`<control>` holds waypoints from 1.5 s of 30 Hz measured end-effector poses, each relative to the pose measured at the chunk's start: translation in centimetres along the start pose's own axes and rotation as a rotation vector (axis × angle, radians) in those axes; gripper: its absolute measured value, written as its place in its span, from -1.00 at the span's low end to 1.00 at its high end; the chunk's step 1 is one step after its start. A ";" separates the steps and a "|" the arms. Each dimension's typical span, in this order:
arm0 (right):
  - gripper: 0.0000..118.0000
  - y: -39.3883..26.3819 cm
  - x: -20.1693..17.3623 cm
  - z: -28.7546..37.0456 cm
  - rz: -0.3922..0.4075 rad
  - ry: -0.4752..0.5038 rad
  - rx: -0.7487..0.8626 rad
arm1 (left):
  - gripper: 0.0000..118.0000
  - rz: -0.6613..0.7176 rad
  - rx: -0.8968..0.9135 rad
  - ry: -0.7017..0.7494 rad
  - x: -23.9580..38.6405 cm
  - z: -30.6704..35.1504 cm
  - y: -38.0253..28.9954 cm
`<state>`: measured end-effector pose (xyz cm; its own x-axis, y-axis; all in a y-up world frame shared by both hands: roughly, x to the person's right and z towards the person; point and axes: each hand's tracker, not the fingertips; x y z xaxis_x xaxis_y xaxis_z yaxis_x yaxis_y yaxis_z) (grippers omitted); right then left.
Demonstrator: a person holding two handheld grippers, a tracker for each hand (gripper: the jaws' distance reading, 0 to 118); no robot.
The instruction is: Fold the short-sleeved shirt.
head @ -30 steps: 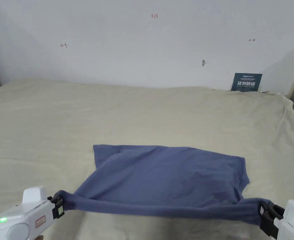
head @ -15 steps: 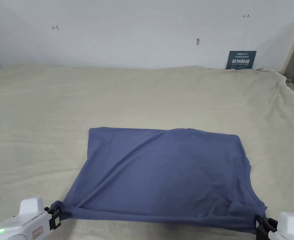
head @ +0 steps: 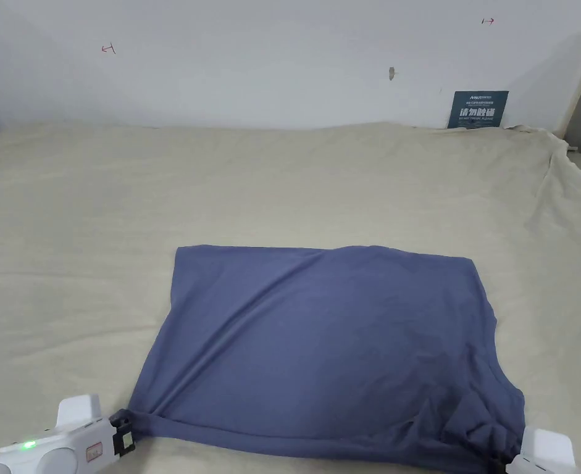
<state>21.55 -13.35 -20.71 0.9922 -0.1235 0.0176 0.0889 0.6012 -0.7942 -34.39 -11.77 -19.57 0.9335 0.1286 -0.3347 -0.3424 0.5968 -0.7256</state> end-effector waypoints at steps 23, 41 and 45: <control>-0.06 9.8 -6.3 15.0 0.181 -0.033 0.656 | -0.54 -0.123 0.571 -0.050 6.0 12.9 6.0; -1.00 9.4 -5.9 14.1 0.157 -0.011 0.642 | -0.76 -0.139 0.272 -0.043 2.9 7.3 4.7; -1.00 9.3 -5.7 13.7 0.158 -0.011 0.622 | 0.23 -0.066 0.110 -0.020 1.1 4.7 4.3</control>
<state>17.90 3.74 -19.83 0.9980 0.0102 -0.0620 -0.0276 0.9576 -0.2868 -34.37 -5.30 -20.20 0.9559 0.1017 -0.2756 -0.2677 0.6878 -0.6747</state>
